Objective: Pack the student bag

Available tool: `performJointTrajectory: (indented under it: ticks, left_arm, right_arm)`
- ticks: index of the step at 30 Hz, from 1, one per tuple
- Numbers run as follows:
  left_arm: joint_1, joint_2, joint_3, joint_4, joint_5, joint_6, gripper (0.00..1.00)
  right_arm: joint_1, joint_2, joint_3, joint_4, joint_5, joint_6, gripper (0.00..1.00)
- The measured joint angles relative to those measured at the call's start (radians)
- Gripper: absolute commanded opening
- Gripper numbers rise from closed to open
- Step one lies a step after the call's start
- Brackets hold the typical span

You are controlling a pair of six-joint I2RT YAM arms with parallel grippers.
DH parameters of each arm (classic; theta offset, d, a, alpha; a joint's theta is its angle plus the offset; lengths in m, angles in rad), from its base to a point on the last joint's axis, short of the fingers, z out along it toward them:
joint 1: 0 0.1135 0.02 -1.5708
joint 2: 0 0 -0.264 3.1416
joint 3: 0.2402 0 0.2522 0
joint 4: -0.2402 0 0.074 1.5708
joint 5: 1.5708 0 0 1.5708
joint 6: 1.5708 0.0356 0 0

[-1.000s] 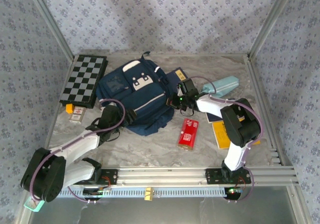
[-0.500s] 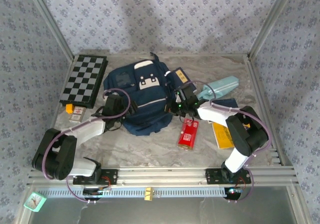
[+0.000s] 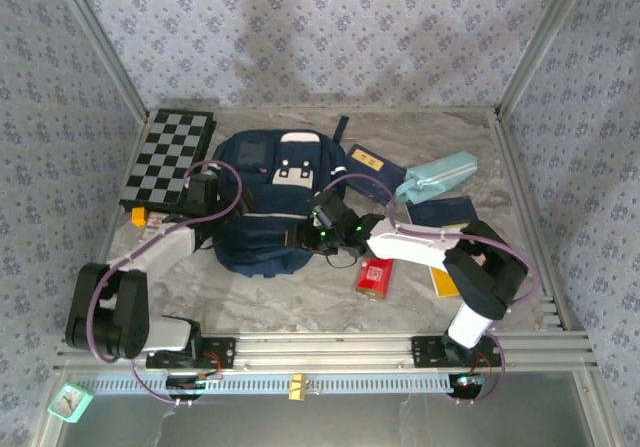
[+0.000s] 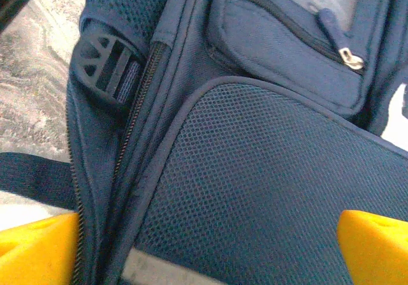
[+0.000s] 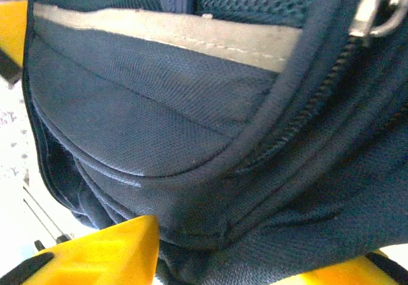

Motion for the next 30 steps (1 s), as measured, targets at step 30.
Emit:
performJointTrajectory:
  ticks: [30]
  left_arm:
    - [-0.501,-0.433,-0.115,-0.443,-0.010,-0.373,1.00]
  right_arm:
    - [-0.373,0.133,0.081,-0.082,-0.161,-0.206,0.32]
